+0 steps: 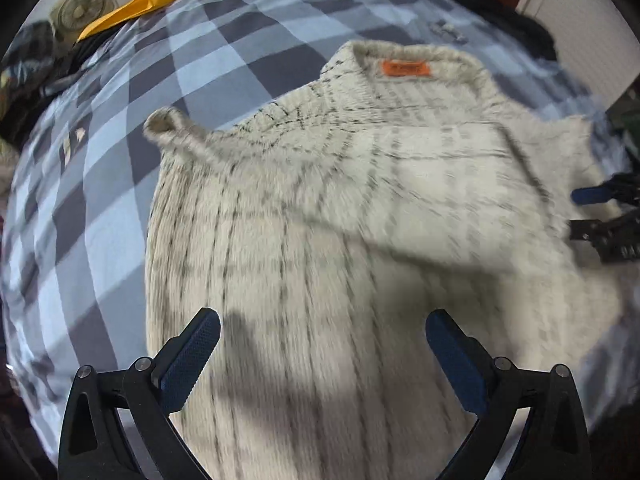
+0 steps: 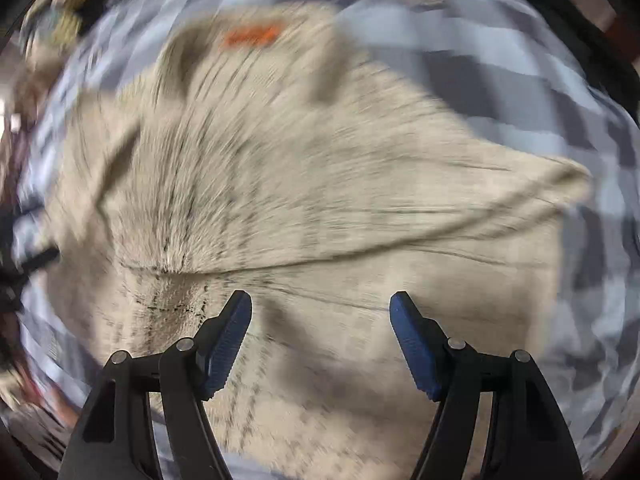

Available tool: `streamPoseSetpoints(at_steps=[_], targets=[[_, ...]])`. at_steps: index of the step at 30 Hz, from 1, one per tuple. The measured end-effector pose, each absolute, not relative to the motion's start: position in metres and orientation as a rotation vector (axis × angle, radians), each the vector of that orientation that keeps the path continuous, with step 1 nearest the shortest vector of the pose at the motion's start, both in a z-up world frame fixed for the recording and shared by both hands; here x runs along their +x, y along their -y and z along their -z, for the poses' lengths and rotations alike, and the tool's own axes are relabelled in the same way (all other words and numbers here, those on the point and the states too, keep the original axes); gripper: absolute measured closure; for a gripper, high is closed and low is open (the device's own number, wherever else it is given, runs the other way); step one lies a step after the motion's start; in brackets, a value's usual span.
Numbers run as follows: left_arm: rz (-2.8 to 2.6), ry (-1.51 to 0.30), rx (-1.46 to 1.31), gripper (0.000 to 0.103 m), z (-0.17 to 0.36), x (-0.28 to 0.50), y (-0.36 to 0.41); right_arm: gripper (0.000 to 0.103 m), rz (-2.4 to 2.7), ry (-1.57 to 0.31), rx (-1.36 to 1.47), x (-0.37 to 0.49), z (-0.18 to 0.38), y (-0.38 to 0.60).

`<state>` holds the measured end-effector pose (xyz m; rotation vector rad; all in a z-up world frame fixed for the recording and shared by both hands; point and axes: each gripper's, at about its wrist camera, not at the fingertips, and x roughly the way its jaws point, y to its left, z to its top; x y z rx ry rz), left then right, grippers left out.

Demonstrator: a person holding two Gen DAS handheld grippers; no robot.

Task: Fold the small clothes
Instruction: 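Open both grippers and release the folded shirt onto the bed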

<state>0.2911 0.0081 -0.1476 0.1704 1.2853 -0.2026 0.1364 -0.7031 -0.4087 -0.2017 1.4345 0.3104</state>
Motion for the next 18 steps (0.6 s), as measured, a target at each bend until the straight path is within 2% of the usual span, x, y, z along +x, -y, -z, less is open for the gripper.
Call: streamPoseSetpoints(at_steps=[4, 11, 18], targets=[[0.159, -1.249, 0.117, 0.0, 0.153, 0.333, -0.008, 0.035, -0.266, -1.388, -0.231, 0.15, 0.414, 0.685], [-0.049, -1.106, -0.003, 0.0, 0.147, 0.411, -0.036, 0.034, -0.113, -1.236, 0.133, 0.216, 0.385, 0.737], [-0.216, -0.958, 0.08, 0.0, 0.107, 0.41, -0.072, 0.034, 0.025, -1.09, 0.274, 0.22, 0.36, 0.794]])
